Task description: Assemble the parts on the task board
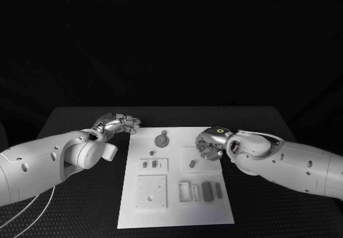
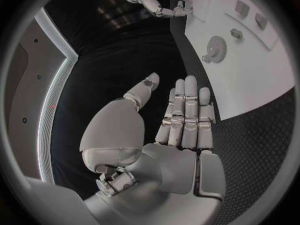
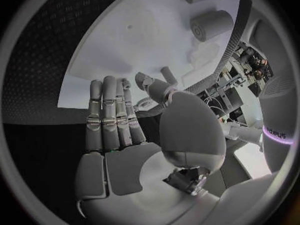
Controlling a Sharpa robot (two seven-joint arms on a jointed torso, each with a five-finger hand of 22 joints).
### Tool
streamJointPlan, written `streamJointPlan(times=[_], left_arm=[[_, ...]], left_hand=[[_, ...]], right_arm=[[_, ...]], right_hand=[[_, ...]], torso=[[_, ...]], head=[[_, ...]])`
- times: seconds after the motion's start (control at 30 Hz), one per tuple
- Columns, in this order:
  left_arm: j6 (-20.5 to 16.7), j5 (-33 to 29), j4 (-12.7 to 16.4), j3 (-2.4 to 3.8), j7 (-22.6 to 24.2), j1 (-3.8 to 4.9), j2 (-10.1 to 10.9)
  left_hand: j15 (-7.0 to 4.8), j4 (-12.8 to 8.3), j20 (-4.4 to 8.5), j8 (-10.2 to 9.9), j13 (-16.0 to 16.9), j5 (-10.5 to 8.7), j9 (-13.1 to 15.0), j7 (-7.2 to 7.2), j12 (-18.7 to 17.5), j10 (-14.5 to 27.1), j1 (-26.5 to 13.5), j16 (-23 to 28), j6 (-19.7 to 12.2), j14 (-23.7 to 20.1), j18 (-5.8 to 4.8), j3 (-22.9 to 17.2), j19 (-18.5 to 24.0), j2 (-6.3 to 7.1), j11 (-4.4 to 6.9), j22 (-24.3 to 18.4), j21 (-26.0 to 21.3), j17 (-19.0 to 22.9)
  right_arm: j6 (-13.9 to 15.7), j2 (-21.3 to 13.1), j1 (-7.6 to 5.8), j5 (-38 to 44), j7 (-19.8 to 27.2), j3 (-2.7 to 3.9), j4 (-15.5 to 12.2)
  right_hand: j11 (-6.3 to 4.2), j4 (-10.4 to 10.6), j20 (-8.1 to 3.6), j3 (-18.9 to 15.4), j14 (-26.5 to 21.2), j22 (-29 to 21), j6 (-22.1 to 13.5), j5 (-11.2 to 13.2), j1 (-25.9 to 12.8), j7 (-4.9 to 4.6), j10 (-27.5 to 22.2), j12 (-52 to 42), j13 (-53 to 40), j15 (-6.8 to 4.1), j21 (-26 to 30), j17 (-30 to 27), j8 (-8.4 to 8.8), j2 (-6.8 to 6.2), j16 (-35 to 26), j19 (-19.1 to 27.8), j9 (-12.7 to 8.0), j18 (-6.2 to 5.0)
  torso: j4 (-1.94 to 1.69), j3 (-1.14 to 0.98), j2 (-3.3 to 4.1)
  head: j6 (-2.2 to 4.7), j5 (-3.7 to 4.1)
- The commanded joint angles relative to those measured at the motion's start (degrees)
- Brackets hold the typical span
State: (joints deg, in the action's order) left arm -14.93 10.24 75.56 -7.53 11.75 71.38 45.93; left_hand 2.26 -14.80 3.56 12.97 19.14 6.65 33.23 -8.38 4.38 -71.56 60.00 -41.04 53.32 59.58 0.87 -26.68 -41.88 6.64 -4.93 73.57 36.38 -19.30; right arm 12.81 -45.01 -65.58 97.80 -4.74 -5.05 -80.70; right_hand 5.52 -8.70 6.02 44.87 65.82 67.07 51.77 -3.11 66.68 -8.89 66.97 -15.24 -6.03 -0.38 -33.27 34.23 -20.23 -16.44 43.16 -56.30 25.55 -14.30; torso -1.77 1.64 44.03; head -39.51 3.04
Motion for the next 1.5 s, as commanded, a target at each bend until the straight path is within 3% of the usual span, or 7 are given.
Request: streamJointPlan(times=[0.03, 0.43, 0.6, 1.03, 1.5], left_arm=[[1.17, -0.44, 0.14, 0.05, 0.36, 0.07, -0.05], [1.67, -0.44, 0.08, 0.05, -0.02, 0.06, 0.01], [1.63, -0.44, 0.06, 0.05, -0.09, 0.06, 0.08], [1.61, -0.41, 0.00, 0.05, -0.30, 0.06, 0.07], [1.25, -0.07, 0.10, 0.05, -0.28, 0.06, 0.12]], left_hand=[[-0.10, 0.00, -0.08, 0.35, -0.03, -0.34, -0.01, -0.44, -0.21, -0.13, -0.61, 0.32, -0.06, 0.41, 0.70, 0.27, -0.18, 0.02, -0.18, 0.07, -0.30, -0.05], [-0.14, 0.12, -0.05, 0.35, -0.03, -0.43, -0.04, -0.46, -0.21, -0.10, -0.75, 0.44, -0.11, 0.55, 0.73, 0.29, -0.29, -0.25, -0.19, 0.11, -0.37, -0.31], [-0.17, 0.11, -0.03, 0.36, -0.02, -0.44, -0.04, -0.46, -0.20, -0.11, -0.74, 0.46, -0.11, 0.60, 0.75, 0.29, -0.33, -0.29, -0.18, 0.13, -0.38, -0.38], [-0.21, -0.01, 0.01, 0.35, -0.03, -0.46, -0.06, -0.46, -0.21, -0.06, -0.63, 0.52, -0.15, 0.70, 0.77, 0.30, -0.40, -0.29, -0.19, 0.17, -0.41, -0.58], [-0.23, -0.12, 0.04, 0.35, -0.04, -0.43, -0.08, -0.48, -0.22, -0.02, -0.49, 0.62, -0.20, 0.73, 0.78, 0.27, -0.45, -0.33, -0.20, 0.21, -0.45, -0.72]], right_arm=[[-1.05, 0.27, 0.16, 1.66, -0.19, -0.11, -0.07], [-0.28, 1.40, 1.00, 5.48, -1.53, -0.44, 0.60], [-0.51, 1.71, 1.47, 6.47, -1.64, -0.46, 0.63], [0.01, 2.16, 1.72, 8.90, -3.04, -0.50, 0.87], [4.33, 2.36, 1.76, 11.25, -3.67, -0.54, 0.52]], right_hand=[[-0.04, -0.08, -0.07, 0.42, 0.28, 0.07, 0.39, 0.34, 0.30, 0.06, 0.36, 0.31, -0.08, -0.10, -0.35, 0.07, -0.01, -0.35, 0.08, -0.28, 0.07, -0.70], [-1.28, 0.48, -0.70, 4.57, 1.53, 0.53, 3.57, 0.34, 2.98, 1.43, 3.96, -0.40, -1.21, -0.98, -1.12, 0.98, -1.58, 0.97, 0.53, -1.64, 0.87, -0.70], [-2.16, 0.18, -1.49, 5.53, 3.35, 1.15, 5.55, 0.33, 3.36, 2.22, 6.08, -0.67, -1.88, -1.88, -2.35, 1.95, -2.32, 1.49, 1.47, -3.46, 1.16, -0.70], [-2.94, -0.40, -2.49, 6.13, 4.70, 2.00, 7.32, 0.33, 3.19, 2.90, 8.09, -0.34, -2.59, -2.81, -3.73, 3.53, -2.66, 1.43, 2.30, -5.06, 1.33, -0.70], [-3.73, -0.34, -3.45, 7.76, 6.14, 2.80, 9.31, 0.20, 3.58, 3.62, 10.25, -0.26, -3.39, -3.67, -5.26, 5.39, -3.04, 0.52, 3.25, -7.00, 1.50, -0.70]], torso=[[0.01, 0.01, -0.01], [-0.05, -0.02, 0.00], [-0.01, -0.05, 0.03], [0.05, -0.04, -0.02], [0.01, 0.03, -0.01]], head=[[-0.05, 0.02], [-0.38, 0.05], [-0.55, 0.01], [-0.67, 0.16], [-0.59, 0.43]])
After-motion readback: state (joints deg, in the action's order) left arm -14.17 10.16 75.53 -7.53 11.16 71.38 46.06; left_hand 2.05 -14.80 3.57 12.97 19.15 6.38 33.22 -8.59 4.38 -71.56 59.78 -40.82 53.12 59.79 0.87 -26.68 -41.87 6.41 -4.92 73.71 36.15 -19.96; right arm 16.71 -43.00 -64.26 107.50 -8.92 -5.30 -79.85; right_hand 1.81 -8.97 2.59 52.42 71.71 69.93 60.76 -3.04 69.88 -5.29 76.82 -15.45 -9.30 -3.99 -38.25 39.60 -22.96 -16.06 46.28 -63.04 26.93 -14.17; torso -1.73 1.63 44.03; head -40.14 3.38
